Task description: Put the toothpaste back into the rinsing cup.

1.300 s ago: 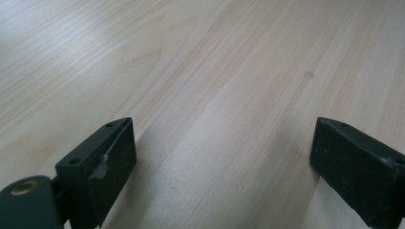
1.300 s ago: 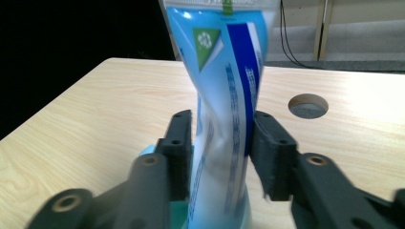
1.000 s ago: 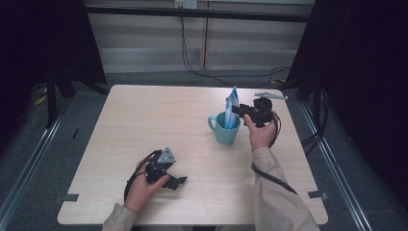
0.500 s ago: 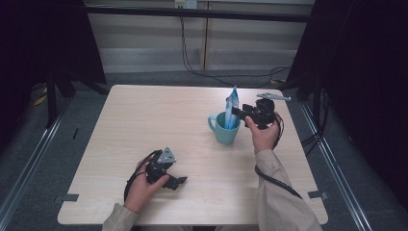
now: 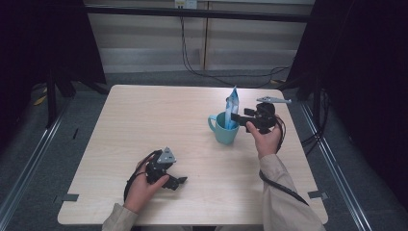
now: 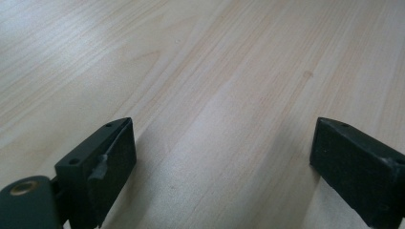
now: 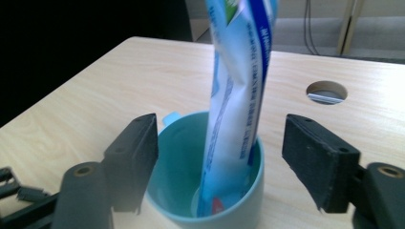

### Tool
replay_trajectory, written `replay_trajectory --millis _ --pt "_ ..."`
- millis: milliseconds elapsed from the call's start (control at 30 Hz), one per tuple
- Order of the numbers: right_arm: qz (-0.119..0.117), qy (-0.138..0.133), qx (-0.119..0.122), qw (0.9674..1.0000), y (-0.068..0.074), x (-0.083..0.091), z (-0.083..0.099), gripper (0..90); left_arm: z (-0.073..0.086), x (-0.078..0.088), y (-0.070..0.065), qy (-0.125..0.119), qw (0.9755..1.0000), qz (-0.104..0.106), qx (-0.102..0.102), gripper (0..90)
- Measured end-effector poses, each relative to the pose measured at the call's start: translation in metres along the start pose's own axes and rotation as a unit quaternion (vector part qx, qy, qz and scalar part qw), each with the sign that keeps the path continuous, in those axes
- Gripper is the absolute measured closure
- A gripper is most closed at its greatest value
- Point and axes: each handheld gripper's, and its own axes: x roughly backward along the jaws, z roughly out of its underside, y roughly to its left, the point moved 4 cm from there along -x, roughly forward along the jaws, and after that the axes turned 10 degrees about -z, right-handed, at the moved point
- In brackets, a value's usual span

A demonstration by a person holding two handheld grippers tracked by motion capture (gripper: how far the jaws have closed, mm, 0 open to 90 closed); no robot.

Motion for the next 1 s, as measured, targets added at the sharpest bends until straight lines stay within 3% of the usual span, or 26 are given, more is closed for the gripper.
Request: replay_trajectory --millis 300,1000 --pt "-0.004 0.009 0.011 0.9999 0.005 0.009 0.004 23.3 0.0 0.0 0.0 0.0 1.0 0.001 0.001 8.0" --pt "-0.022 0.027 0.008 0.9994 0.01 0.024 0.03 18.4 0.0 0.0 0.0 0.0 1.0 0.003 0.0 7.8"
